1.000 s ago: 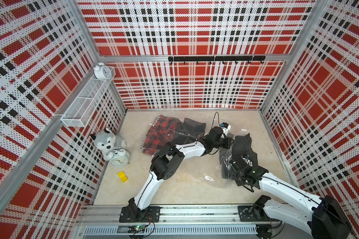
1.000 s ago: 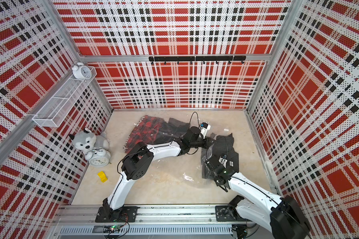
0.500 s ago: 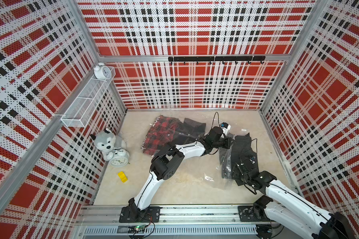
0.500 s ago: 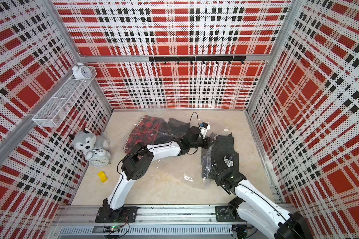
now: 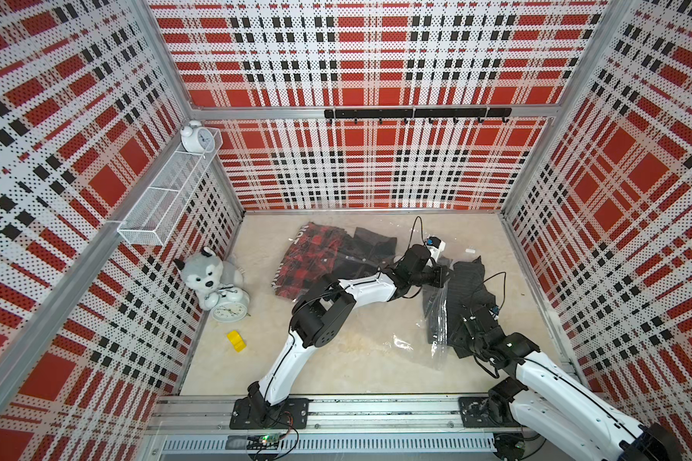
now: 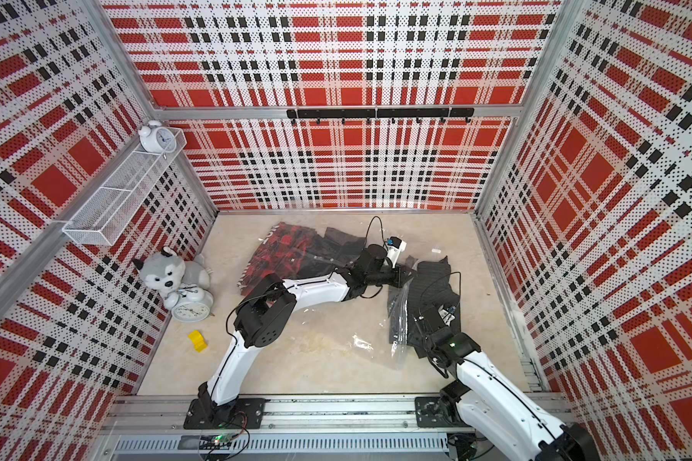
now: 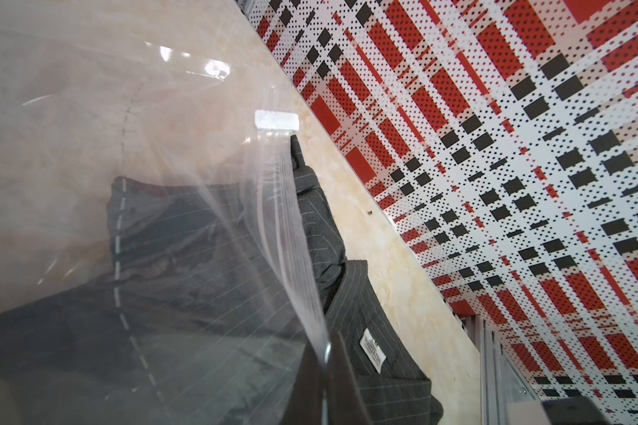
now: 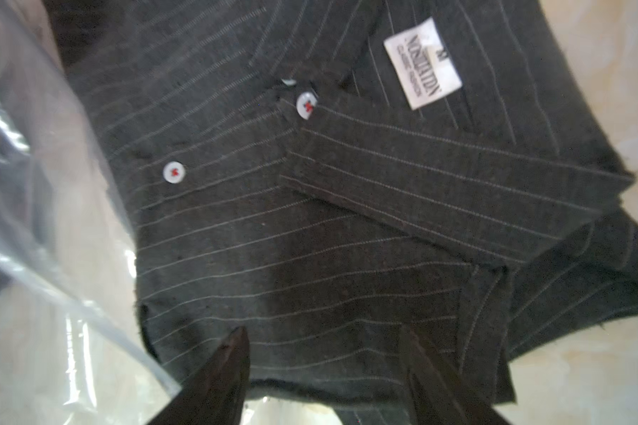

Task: Place the folded shirt into the vacuum bag
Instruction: Place the shirt in the vacuum bag.

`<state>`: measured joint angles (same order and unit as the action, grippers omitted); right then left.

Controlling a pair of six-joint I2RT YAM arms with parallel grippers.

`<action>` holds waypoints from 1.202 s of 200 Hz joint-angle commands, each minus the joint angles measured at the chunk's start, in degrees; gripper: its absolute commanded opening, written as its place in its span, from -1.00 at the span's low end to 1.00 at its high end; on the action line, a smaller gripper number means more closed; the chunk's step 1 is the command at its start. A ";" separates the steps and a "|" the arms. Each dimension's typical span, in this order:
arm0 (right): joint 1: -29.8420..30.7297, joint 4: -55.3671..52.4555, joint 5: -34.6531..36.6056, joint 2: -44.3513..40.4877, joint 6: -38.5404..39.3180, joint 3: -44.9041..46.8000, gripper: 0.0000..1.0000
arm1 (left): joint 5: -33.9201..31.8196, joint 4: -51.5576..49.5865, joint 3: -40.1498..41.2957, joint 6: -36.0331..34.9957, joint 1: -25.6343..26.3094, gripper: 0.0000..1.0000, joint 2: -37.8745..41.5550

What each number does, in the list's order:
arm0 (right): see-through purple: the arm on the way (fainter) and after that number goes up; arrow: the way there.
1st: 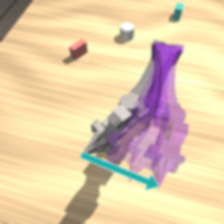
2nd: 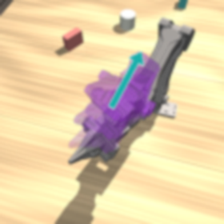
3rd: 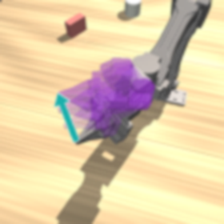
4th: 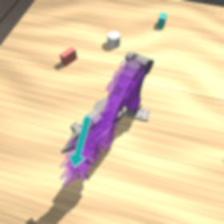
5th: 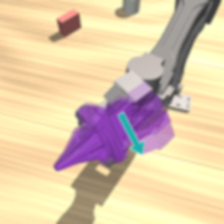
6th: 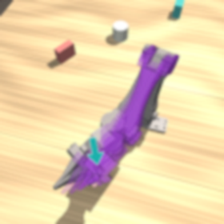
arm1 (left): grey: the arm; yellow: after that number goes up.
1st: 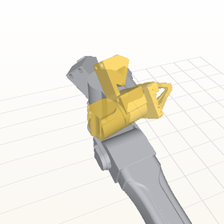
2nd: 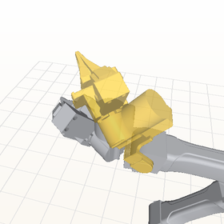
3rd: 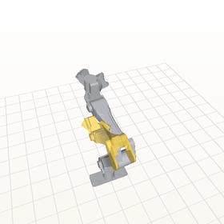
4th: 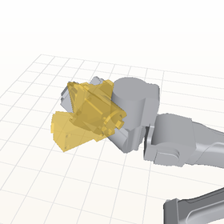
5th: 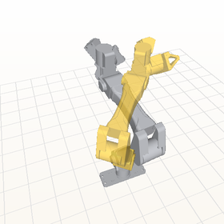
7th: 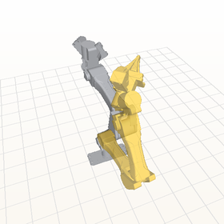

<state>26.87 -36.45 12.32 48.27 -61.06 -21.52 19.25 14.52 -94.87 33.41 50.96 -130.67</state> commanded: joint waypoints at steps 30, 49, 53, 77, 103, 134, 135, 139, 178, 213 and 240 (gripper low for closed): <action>-0.39 3.82 -3.30 3.16 0.38 0.33 0.29 | 0.00 -0.37 -1.29 -0.18 0.89 -1.00 2.40; -0.35 4.66 -3.28 3.53 0.77 0.56 0.14 | -0.08 -0.20 -1.21 -0.19 1.12 -1.00 2.62; -0.34 4.65 -3.33 3.79 0.91 0.49 0.11 | -0.08 -0.20 -1.26 -0.14 1.16 -1.00 2.62; -0.38 5.19 -3.32 5.48 1.20 0.16 0.10 | -0.04 -0.20 -1.36 -0.19 1.33 -1.00 2.61; -0.36 5.86 -3.81 6.39 1.53 0.02 0.03 | -0.15 -0.15 -0.98 -0.28 1.31 -1.00 2.87; -0.40 6.21 -4.04 6.66 2.23 0.06 -0.56 | -0.09 0.09 -0.75 -0.24 1.25 -1.00 2.96; -0.41 6.17 -4.05 6.66 2.24 0.07 -0.58 | -0.09 0.08 -0.71 -0.26 1.25 -1.00 2.96; -0.38 6.00 -3.93 6.62 2.33 -0.02 -0.66 | -0.08 0.16 -0.68 -0.27 1.31 -1.00 2.97; -0.41 2.73 -3.18 4.32 4.19 -3.13 -1.00 | 0.18 0.20 -0.63 -0.27 1.34 -1.00 3.22; -0.34 3.11 -6.25 1.75 6.85 -7.05 -1.00 | 0.10 0.33 0.22 -0.43 1.38 -1.00 3.75; -0.38 8.21 -12.21 2.56 7.18 -7.78 -1.00 | 0.22 0.50 0.58 -0.44 1.37 -1.00 4.50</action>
<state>26.81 -33.47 5.89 50.85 -55.40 -27.99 19.03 14.50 -94.78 33.41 51.53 -130.39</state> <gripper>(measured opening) 0.052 0.051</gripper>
